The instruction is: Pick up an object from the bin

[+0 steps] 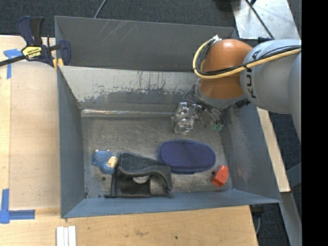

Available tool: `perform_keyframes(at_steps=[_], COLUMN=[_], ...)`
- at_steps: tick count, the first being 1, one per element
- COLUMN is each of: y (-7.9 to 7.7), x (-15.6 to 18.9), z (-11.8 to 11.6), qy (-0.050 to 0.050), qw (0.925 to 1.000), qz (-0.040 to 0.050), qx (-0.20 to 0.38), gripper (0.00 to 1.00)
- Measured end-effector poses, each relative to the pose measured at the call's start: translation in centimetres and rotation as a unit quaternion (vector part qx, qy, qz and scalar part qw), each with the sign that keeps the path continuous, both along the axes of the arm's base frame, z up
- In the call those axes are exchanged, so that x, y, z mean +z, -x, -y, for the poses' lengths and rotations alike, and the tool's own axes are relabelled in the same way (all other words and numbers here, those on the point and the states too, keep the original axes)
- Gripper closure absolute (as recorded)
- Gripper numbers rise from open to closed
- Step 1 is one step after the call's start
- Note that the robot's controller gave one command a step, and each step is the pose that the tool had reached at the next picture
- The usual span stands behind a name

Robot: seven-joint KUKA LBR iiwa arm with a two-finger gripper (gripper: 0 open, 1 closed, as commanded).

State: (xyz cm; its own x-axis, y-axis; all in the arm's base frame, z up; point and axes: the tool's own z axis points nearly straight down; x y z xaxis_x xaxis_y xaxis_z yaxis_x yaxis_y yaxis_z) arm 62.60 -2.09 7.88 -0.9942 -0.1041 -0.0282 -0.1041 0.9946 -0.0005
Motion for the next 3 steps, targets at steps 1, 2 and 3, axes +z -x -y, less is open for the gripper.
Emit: perform_keyframes(at_steps=[1,2,3], y=[0.0,2.3,7.8], x=[0.0,1.0,0.7], z=[0.0,3.1,-4.5], qy=[0.000,0.001,0.002], qw=[1.0000,0.9990,0.9986], qz=[-0.0001,-0.0140,-0.0100], qx=[0.000,-0.043,0.052], gripper=[0.00,0.00,0.00])
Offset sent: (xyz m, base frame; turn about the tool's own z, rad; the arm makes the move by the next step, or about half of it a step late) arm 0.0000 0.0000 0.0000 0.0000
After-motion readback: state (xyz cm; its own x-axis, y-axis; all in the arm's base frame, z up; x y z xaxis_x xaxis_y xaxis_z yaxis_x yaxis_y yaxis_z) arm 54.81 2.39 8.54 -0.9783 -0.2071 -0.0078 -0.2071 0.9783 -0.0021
